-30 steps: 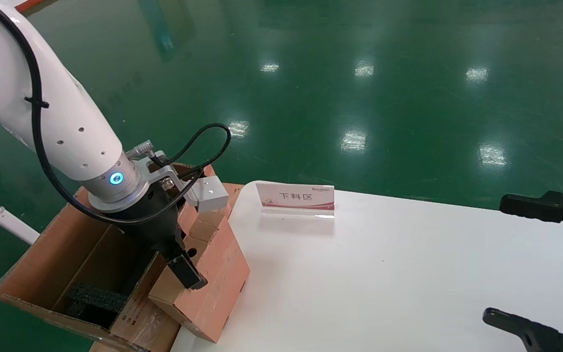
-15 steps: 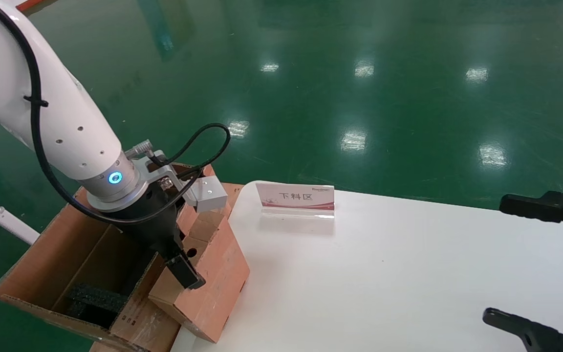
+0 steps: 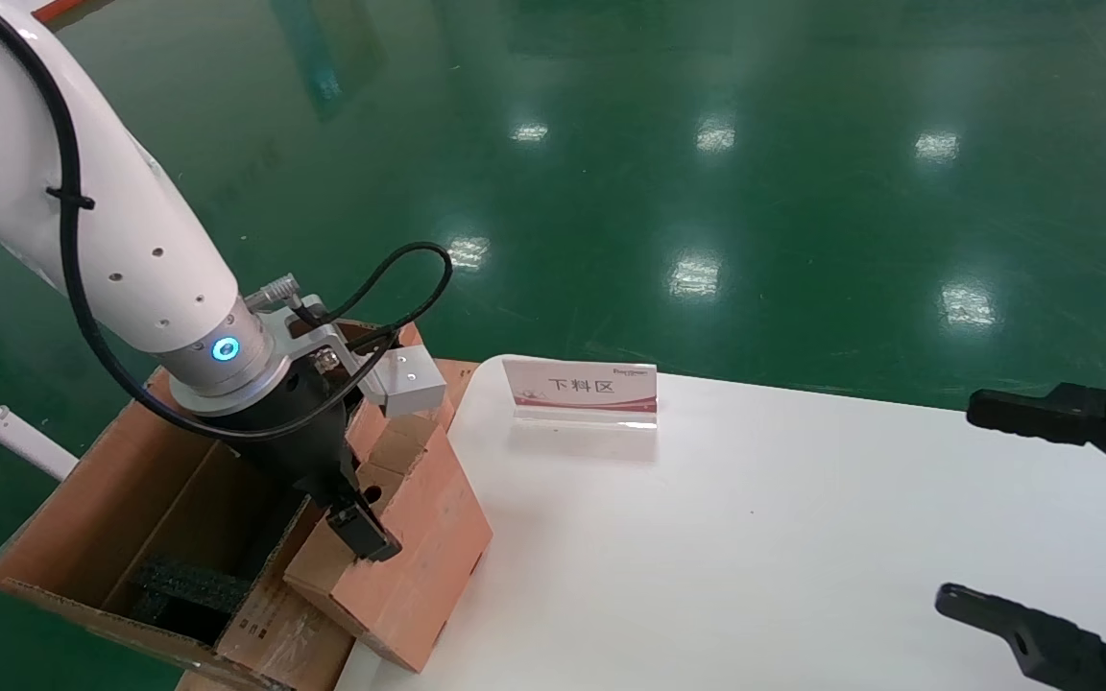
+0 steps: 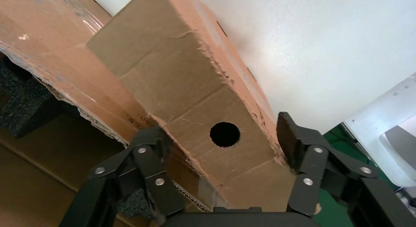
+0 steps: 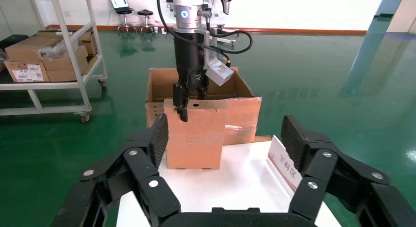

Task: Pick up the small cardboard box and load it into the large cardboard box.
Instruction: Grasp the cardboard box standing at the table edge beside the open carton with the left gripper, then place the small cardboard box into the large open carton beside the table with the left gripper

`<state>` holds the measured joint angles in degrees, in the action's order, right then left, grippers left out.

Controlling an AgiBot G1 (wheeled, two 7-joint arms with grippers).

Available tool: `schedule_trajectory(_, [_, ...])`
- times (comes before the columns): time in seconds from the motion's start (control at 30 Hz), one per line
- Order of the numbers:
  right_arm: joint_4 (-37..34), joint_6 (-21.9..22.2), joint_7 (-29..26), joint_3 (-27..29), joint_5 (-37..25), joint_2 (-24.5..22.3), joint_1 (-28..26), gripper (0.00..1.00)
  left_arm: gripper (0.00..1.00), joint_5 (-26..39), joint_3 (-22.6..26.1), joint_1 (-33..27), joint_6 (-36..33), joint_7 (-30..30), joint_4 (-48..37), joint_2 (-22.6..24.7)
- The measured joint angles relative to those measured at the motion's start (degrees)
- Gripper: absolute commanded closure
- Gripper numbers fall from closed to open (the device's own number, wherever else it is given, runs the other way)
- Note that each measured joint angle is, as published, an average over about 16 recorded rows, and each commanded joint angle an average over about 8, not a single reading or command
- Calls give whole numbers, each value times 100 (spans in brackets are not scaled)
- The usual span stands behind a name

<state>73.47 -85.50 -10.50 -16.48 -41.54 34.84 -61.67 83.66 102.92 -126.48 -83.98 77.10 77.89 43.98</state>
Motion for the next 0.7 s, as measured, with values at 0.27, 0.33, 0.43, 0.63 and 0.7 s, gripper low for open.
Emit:
schedule_trajectory(0.27, [0, 0, 0, 0, 0, 0, 0, 100, 100, 4, 1, -3, -3, -2, 0, 2])
schedule_trajectory(0.33, [0, 0, 0, 0, 0, 0, 0, 100, 100, 5, 1, -3, -4, -3, 0, 2])
schedule_trajectory(0.43, [0, 0, 0, 0, 0, 0, 0, 100, 100, 6, 2, -4, -6, -3, 0, 3])
schedule_trajectory(0.63, [0, 0, 0, 0, 0, 0, 0, 70, 100, 0, -1, -6, -5, -9, -16, 7])
schedule_trajectory(0.7, [0, 0, 0, 0, 0, 0, 0, 45, 100, -19, -13, -13, -3, -22, -37, 8])
